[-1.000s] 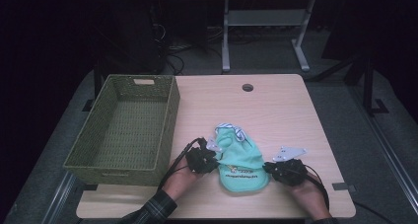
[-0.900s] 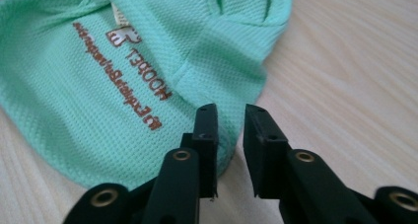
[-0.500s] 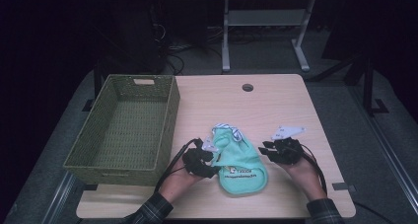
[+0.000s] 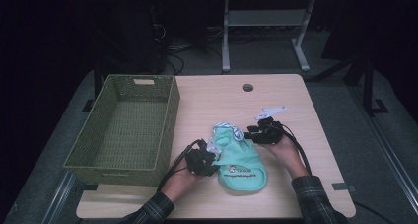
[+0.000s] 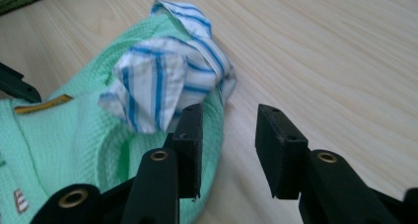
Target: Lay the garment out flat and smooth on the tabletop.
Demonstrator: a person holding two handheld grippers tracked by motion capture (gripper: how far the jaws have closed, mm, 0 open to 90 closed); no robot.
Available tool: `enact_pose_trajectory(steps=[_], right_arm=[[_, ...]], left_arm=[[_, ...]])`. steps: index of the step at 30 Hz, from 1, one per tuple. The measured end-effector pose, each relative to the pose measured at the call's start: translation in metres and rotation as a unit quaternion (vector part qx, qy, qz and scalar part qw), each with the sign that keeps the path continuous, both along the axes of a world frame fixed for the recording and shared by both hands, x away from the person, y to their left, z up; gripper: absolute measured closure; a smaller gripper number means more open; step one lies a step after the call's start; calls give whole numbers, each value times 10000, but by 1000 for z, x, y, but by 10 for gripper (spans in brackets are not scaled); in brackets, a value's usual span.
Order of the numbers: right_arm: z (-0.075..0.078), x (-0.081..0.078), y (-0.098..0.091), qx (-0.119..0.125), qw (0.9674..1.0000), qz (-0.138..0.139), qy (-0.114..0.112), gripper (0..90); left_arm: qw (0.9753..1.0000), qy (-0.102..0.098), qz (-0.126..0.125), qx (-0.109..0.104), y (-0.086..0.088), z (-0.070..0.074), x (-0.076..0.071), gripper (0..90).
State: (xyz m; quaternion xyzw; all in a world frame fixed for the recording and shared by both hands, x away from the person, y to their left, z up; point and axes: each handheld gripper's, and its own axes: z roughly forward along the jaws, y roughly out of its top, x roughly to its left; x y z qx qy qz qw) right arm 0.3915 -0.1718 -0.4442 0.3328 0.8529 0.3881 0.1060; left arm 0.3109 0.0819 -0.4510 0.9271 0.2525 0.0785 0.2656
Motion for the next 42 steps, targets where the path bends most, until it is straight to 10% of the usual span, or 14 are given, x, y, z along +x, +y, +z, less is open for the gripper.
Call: enact_pose_trajectory(steps=[11,24,30,42], right_arm=[[-20,9,11,-134,9995,90,261,840],[25,-8,-30,-360,9983,-275,-360,847],[15,-12,-26,-272,9991,-182,-265,714],[26,-14,-45,156,9980,-411,-453,755]], left_arm=[[9999,5,-105,96,1,1,3,794],[9998,-151,-86,73,2,6,2,809],[9998,-124,-46,146,2,3,1,701],[9994,-230,151,200,11,9,6,733]])
